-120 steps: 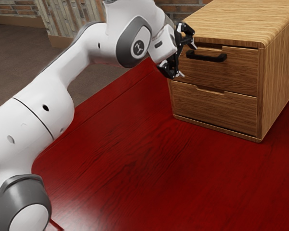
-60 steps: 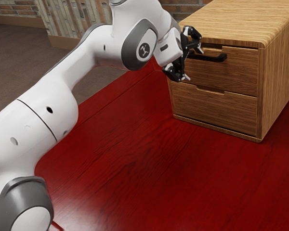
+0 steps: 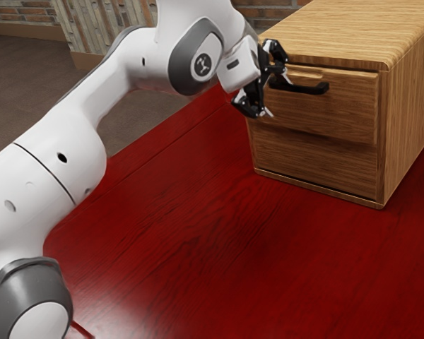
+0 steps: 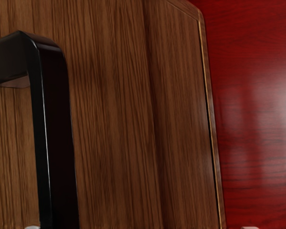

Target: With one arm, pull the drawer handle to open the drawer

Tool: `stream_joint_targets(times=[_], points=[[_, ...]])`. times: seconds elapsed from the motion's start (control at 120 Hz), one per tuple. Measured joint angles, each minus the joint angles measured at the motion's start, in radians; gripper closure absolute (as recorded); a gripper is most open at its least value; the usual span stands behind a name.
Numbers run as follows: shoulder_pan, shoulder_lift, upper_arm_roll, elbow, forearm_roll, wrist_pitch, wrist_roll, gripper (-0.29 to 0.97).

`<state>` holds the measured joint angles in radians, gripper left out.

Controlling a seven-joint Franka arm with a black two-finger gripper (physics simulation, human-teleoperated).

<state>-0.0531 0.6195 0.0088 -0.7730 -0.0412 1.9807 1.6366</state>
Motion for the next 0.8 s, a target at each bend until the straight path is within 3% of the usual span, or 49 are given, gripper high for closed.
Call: stream_joint_targets(times=[0.442, 0.8], points=[[0.011, -0.025, 0.003, 0.010, 0.000, -0.110, -0.030, 0.24], [0.013, -0.053, -0.002, 0.010, 0.002, -0.186, -0.061, 0.39]])
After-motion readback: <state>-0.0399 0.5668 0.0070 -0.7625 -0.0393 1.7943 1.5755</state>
